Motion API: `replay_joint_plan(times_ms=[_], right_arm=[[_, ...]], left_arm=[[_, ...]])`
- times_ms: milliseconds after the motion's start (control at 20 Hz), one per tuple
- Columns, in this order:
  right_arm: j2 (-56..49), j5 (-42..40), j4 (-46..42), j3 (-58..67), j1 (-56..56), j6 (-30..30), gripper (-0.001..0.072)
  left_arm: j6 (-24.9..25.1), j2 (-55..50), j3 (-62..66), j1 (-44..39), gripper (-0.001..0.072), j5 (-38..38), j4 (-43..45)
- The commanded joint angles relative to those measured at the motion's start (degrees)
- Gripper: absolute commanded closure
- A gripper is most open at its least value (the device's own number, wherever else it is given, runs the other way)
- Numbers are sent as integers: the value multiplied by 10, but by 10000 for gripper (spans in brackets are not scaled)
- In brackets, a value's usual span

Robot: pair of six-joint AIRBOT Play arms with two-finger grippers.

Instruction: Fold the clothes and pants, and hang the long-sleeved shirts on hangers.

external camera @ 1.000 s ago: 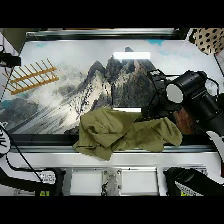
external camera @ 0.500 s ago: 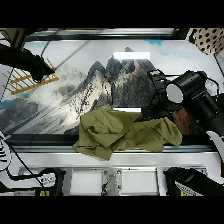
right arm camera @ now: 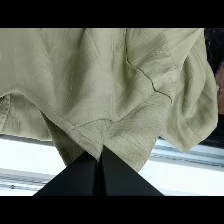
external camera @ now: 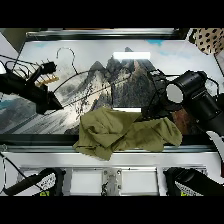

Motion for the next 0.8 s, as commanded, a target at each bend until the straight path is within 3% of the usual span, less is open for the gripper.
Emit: replay_joint_plan(times_ms=[0, 350, 750], right_arm=[[0, 0, 0, 0, 0, 0, 703], [0, 0, 0, 0, 0, 0, 703], [0, 0, 0, 0, 0, 0, 703]], left_arm=[[14, 78, -100, 0, 698, -7, -2], [14, 193, -264, 0, 697, 19, -2], [29, 226, -349, -43, 698, 47, -2]])
